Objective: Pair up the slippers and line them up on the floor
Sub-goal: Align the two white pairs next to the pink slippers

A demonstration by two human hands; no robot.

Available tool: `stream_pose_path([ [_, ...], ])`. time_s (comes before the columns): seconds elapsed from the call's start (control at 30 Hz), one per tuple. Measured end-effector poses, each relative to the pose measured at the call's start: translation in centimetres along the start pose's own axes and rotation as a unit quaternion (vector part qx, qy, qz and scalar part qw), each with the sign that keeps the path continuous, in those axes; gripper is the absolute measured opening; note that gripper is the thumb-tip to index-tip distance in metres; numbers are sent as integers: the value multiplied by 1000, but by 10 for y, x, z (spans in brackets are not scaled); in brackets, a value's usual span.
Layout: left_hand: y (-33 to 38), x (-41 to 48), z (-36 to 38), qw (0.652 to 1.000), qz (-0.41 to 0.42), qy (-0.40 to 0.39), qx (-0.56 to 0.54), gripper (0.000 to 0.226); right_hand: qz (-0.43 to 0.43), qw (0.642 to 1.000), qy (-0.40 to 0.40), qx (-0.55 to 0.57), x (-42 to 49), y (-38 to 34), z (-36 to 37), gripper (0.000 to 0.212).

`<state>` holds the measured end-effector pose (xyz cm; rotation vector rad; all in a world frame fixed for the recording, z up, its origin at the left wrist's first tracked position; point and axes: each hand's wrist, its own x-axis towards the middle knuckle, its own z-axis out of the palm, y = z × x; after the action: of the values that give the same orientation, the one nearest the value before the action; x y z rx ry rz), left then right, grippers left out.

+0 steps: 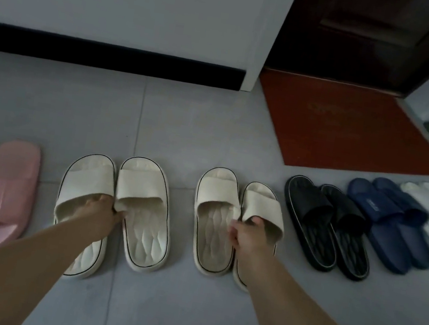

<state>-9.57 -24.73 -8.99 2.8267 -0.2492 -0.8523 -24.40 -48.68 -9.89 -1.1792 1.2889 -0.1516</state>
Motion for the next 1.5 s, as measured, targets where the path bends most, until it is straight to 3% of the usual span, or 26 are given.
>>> stream_pose_path([
  [0.1, -3, 5, 1, 1000, 23, 9, -17, 38, -18, 990, 1, -138, 5, 0, -7, 35],
  [0.2, -7, 8, 4, 999, 29, 22, -39, 29, -32, 975, 14, -218, 10, -3, -4, 35],
  [0.33, -10, 11, 8, 997, 34, 25, -58, 30, -65, 957, 37, -281, 21, -10, 4, 56],
  [0.53, -10, 16, 11, 995, 65, 38, -71, 32, -96, 928, 78, -353, 30, -13, 10, 24],
  [0.7, -3, 13, 14, 987, 89, 102, -91, 32, -87, 907, 119, -394, 10, -13, 8, 32],
  [0.87, -2, 8, 19, 984, 94, 97, -114, 36, -6, 947, 86, -309, -10, -19, 11, 35],
  [0.93, -2, 5, 19, 984, 80, 85, -138, 34, 13, 946, 62, -318, -13, -22, 10, 39],
  [1.03, 2, 3, 15, 979, 60, 80, -175, 32, -3, 941, 61, -333, -7, -28, 10, 44],
  [1.1, 3, 5, 15, 983, 53, 76, -159, 33, -31, 948, 101, -300, -1, -29, 8, 15],
  [1.2, 6, 7, 11, 993, 37, 46, -105, 35, -47, 970, 152, -181, -1, -21, 5, 26],
  [1.3, 15, -7, 2, 999, 23, 23, -27, 33, -44, 977, 184, -94, -5, -16, 5, 18],
  [1.43, 43, -47, -20, 999, 20, -20, -26, 41, -27, 997, 69, 37, -20, -13, 28, 24],
  [1.5, 41, -64, -33, 999, 9, -29, -17, 49, -95, 988, 122, 25, -46, -10, 52, 13],
])
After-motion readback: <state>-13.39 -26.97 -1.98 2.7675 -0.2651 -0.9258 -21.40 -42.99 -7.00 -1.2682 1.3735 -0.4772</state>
